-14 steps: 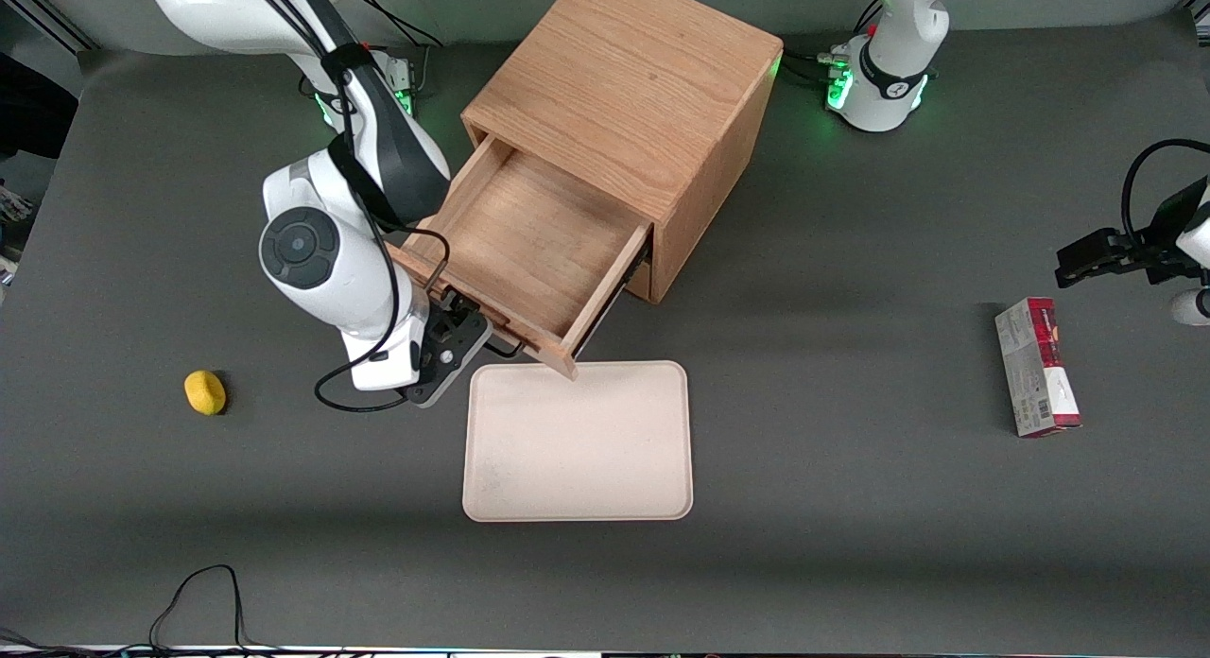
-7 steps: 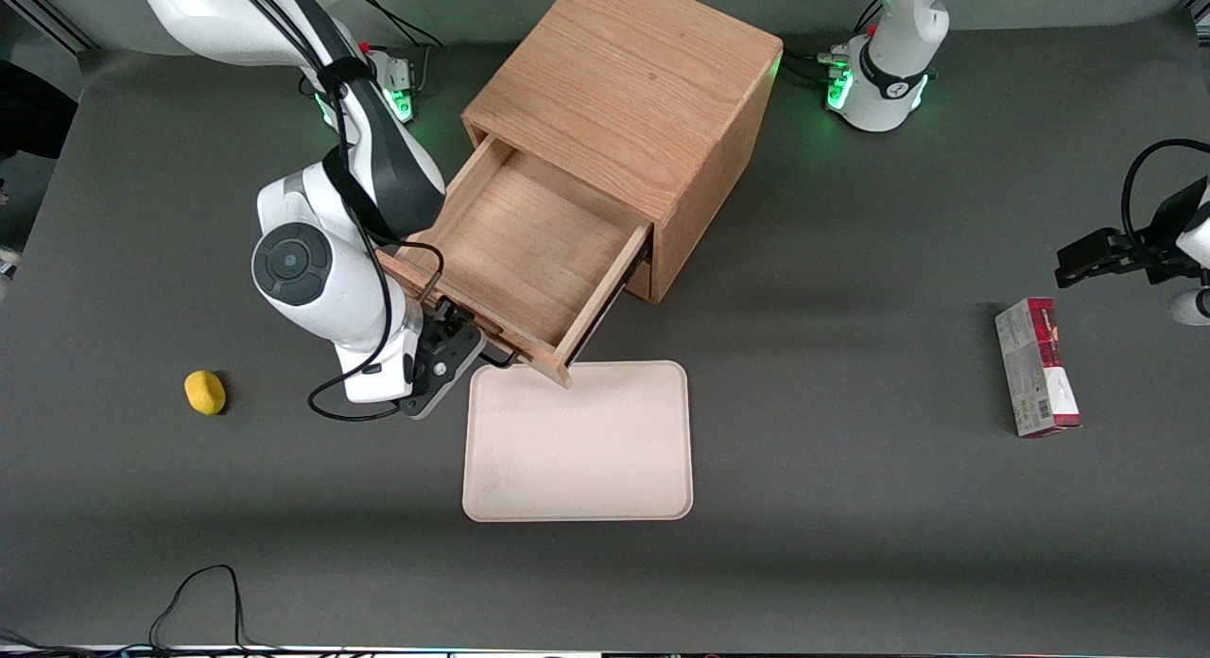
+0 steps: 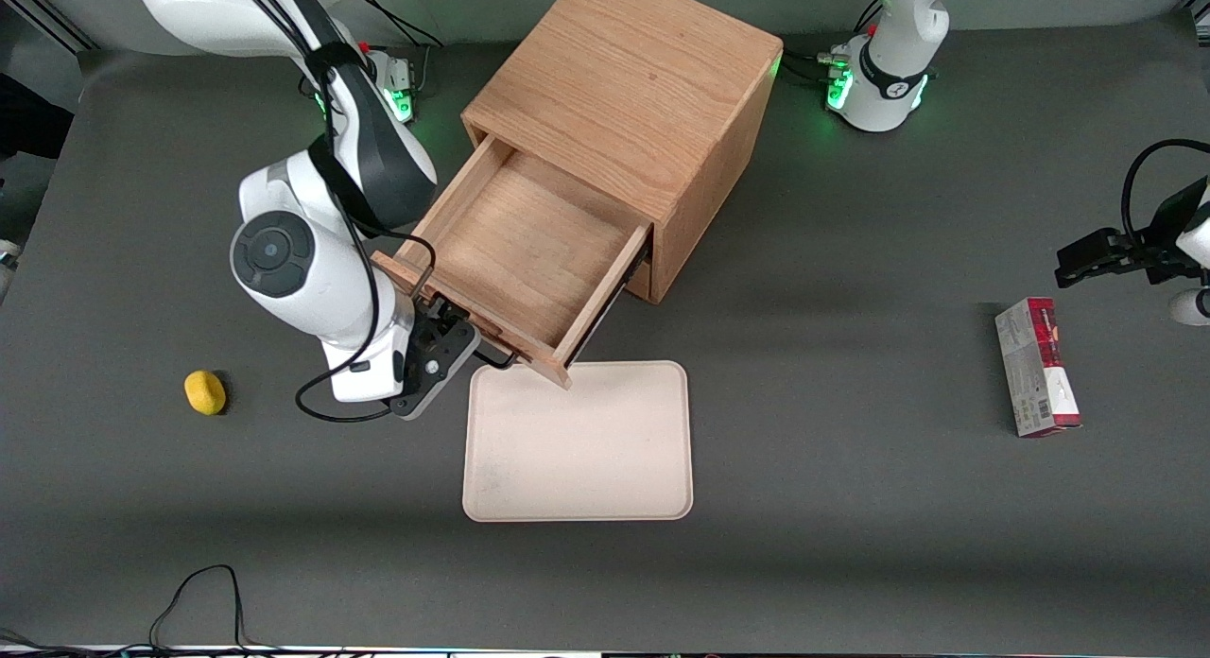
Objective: Open upper drawer
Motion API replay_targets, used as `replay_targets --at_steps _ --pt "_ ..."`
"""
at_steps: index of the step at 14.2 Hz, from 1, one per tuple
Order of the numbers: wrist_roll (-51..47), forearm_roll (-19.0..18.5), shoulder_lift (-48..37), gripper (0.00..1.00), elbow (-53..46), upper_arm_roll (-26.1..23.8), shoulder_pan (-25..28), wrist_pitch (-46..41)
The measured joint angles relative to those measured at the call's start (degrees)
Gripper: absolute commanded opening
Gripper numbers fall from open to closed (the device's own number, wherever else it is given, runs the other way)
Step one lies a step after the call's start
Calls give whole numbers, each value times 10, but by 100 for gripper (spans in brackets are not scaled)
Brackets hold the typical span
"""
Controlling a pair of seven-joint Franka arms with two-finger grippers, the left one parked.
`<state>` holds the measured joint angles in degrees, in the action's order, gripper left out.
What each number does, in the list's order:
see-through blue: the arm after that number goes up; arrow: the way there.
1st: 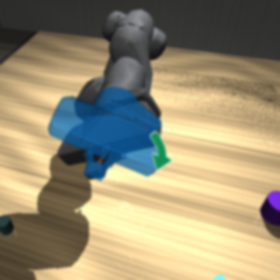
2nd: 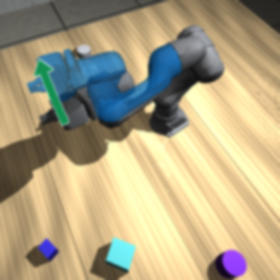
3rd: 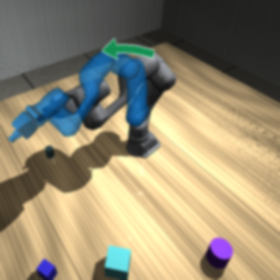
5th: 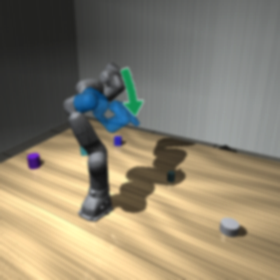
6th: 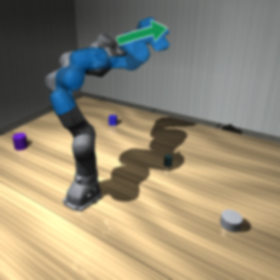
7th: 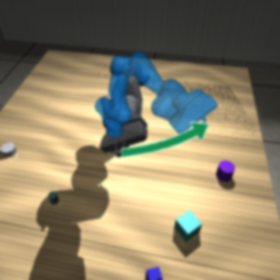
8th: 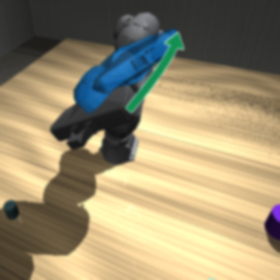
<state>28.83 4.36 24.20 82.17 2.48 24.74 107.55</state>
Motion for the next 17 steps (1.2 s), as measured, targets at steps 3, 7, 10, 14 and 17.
replay_targets --at_steps 3,7,10,14,17 --pt "-23 0 -9 100 -68 15 -5 -71" --pt "-157 0 -49 100 -98 28 -6 -122" --pt "-226 -1 -75 100 -98 58 -6 -146" --pt "-262 -2 -93 100 -98 122 -9 -164" --pt "-265 -2 -114 100 -79 117 -70 -161"
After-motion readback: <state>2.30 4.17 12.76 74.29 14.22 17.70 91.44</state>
